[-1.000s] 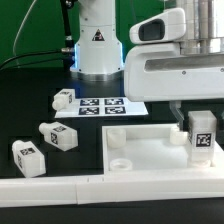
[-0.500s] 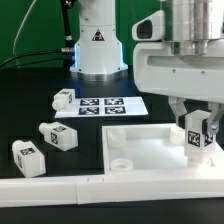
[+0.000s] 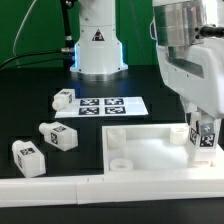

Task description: Assemble square table

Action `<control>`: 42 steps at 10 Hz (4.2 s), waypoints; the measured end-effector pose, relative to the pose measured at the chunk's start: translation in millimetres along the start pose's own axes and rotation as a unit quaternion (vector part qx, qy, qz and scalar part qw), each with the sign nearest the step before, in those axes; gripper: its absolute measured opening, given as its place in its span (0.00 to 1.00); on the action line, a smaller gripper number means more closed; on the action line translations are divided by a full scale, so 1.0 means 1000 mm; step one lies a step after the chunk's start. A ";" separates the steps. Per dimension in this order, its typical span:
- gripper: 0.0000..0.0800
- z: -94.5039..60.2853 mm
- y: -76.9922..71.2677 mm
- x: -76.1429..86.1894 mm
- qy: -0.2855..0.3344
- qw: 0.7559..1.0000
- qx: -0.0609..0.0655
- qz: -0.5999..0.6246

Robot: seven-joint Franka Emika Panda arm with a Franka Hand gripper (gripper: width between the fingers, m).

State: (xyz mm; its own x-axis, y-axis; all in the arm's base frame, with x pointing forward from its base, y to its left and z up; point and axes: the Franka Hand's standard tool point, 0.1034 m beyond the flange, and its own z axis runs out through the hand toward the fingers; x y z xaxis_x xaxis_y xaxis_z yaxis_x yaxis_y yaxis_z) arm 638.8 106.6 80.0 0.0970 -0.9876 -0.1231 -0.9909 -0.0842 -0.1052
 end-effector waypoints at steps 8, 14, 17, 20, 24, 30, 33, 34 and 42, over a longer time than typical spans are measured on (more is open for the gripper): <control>0.81 0.001 -0.004 -0.007 0.042 0.891 -0.004 -0.452; 0.45 -0.001 -0.012 -0.004 0.053 0.843 -0.013 -0.535; 0.36 0.000 -0.009 0.003 0.055 0.933 -0.009 -0.356; 0.36 0.000 -0.003 0.002 0.034 0.992 -0.011 -0.120; 0.36 0.000 -0.001 0.003 0.014 1.000 -0.006 0.003; 0.81 -0.007 -0.005 -0.002 0.021 0.938 -0.008 -0.345; 0.81 -0.006 -0.005 -0.001 0.025 0.888 -0.014 -0.458; 0.81 -0.002 -0.007 -0.004 0.036 0.817 -0.016 -0.575; 0.36 0.004 -0.004 0.001 0.034 0.847 -0.017 -0.530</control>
Offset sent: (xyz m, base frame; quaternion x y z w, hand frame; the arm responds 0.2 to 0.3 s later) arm -0.0023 0.0219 0.0126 -0.0033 0.0310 -0.3987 0.9165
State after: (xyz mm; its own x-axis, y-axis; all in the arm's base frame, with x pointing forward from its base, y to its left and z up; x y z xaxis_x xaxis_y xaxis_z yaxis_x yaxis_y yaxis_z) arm 643.3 106.7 76.6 0.9297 -0.3595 0.0796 -0.3523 -0.9313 -0.0922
